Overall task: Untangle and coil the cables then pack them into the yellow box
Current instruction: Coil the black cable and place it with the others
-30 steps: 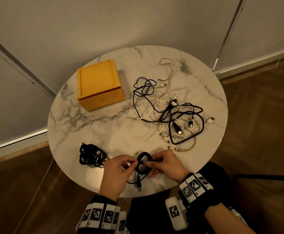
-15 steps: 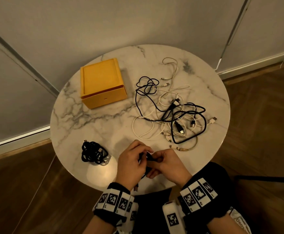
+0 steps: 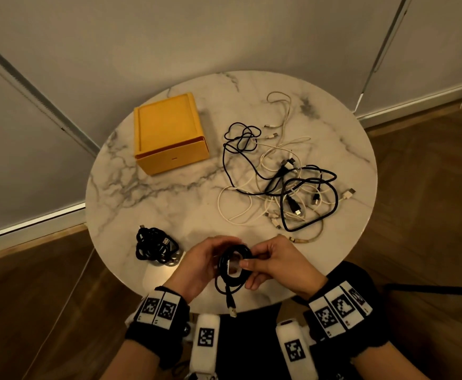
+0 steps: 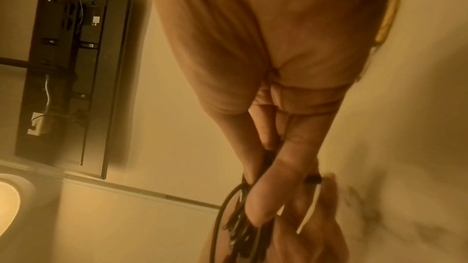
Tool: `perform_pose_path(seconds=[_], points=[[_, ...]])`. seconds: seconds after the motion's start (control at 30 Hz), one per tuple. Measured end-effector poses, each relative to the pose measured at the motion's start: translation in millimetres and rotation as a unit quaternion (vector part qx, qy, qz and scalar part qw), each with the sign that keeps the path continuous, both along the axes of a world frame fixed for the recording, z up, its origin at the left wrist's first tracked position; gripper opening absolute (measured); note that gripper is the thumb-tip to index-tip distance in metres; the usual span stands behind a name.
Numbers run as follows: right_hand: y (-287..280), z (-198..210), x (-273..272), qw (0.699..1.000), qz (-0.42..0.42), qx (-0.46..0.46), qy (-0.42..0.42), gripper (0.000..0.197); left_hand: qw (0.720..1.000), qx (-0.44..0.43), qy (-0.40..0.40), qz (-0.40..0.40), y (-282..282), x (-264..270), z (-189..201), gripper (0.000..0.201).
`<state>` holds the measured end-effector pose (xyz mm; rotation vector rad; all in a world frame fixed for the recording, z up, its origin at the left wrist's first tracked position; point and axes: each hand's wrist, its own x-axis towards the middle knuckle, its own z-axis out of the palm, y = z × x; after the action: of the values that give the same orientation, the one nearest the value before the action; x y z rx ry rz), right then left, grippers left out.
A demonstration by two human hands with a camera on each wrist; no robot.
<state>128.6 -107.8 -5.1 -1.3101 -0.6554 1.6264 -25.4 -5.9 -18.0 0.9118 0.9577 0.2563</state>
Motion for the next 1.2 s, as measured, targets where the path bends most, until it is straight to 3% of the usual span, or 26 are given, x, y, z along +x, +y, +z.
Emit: perform_pose_path(seconds=[0.07, 0.17, 0.27, 0.37, 0.47, 0.63, 0.83, 0.93, 1.0, 1.07, 1.13, 1.2], points=[[-3, 0, 3, 1.000, 0.013, -0.001, 0.005, 0.016, 0.998, 0.004, 0.019, -0.064, 0, -6, -1, 0.031], [-7, 0, 7, 0.999, 0.026, 0.001, 0.019, 0.022, 0.993, 0.004, -0.038, -0.111, -1, -15, -4, 0.037], [-11, 1, 9, 0.999, 0.037, -0.003, 0.036, 0.018, 0.977, 0.119, -0.050, -0.169, 0, -18, -8, 0.030], [-15, 2, 8, 0.998, 0.051, -0.004, 0.041, 0.018, 0.950, 0.273, 0.019, -0.148, 9, -15, -11, 0.023], [-17, 1, 7, 0.998, 0.046, -0.001, 0.034, 0.021, 0.905, 0.408, 0.047, -0.113, 15, -12, -5, 0.019], [-14, 4, 7, 0.999, 0.045, 0.007, 0.027, 0.013, 0.876, 0.472, 0.080, -0.062, 15, -11, -5, 0.020], [-15, 3, 10, 0.999, 0.044, -0.007, 0.018, 0.012, 0.873, 0.471, 0.120, -0.024, 4, -15, -9, 0.026], [-16, 0, 14, 0.999, 0.037, -0.019, 0.010, 0.015, 0.875, 0.458, 0.157, 0.012, -2, -19, -9, 0.043], [-16, -1, 14, 0.999, 0.034, -0.022, 0.008, 0.016, 0.915, 0.362, 0.174, 0.033, -6, -19, -6, 0.044], [-15, -4, 12, 0.999, 0.035, -0.024, 0.007, 0.020, 0.966, 0.194, 0.169, 0.029, -11, -13, 2, 0.039], [-14, -7, 9, 0.999, 0.041, -0.026, 0.005, 0.025, 0.981, 0.081, 0.174, 0.001, -18, -9, 8, 0.046], [-12, -11, 5, 0.999, 0.043, -0.029, 0.000, 0.026, 0.982, 0.051, 0.180, -0.021, -23, -9, 7, 0.047]])
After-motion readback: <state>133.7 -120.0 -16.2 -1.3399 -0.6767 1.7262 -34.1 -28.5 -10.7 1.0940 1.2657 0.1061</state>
